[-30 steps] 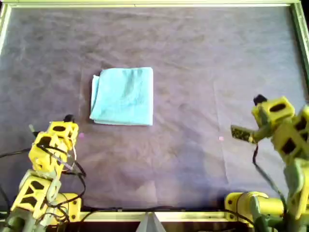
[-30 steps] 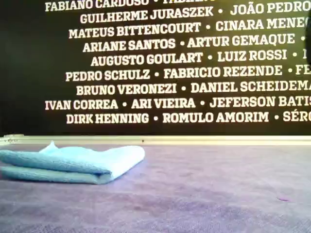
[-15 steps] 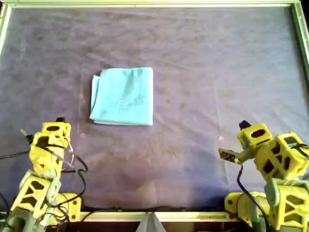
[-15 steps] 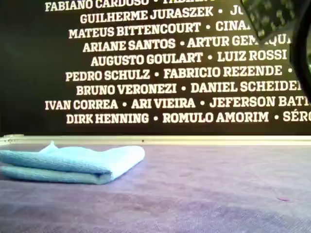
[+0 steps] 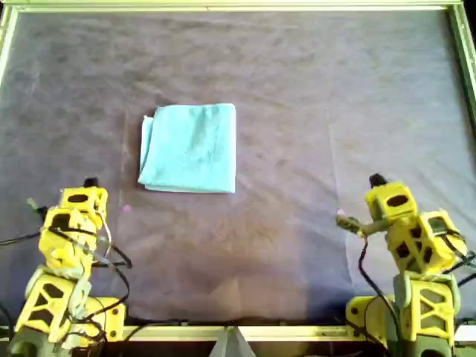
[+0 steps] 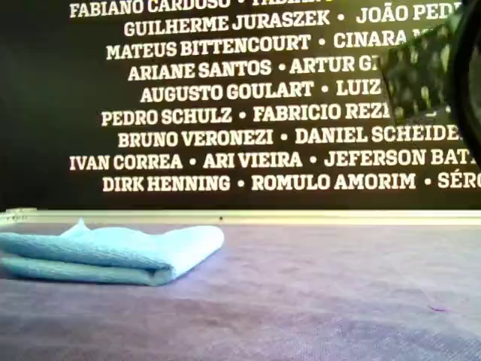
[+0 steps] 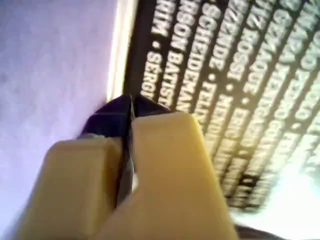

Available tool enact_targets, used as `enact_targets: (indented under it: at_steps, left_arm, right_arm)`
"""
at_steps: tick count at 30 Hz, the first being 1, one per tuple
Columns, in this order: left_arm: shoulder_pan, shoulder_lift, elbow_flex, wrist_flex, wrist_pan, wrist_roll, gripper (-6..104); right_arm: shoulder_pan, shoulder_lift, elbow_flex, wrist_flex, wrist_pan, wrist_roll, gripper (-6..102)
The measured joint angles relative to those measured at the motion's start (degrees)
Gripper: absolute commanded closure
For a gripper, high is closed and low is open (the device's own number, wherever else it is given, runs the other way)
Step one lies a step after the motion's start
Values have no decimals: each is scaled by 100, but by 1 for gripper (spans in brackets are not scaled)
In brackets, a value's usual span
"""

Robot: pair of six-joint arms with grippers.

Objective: Fold a cloth

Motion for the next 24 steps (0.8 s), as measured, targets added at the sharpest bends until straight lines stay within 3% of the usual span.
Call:
enact_targets:
  at_steps: [2,5,12,16,24]
  left_arm:
    - [0,0,0,334,193,0,97]
    - [88,0,0,606,501,-9,97]
    - [914,0,0,782,940,-18,97]
    - [1020,26,0,1187,976,-18,97]
    - [1020,35,0,3059,976,26,97]
  right_arm:
    - [9,0,0,-9,0,387,94]
    - [0,0,0,-18,0,677,94]
    - [-193,0,0,545,0,747,93]
    - [-211,0,0,1380,0,747,94]
    - [-202,0,0,2531,0,747,94]
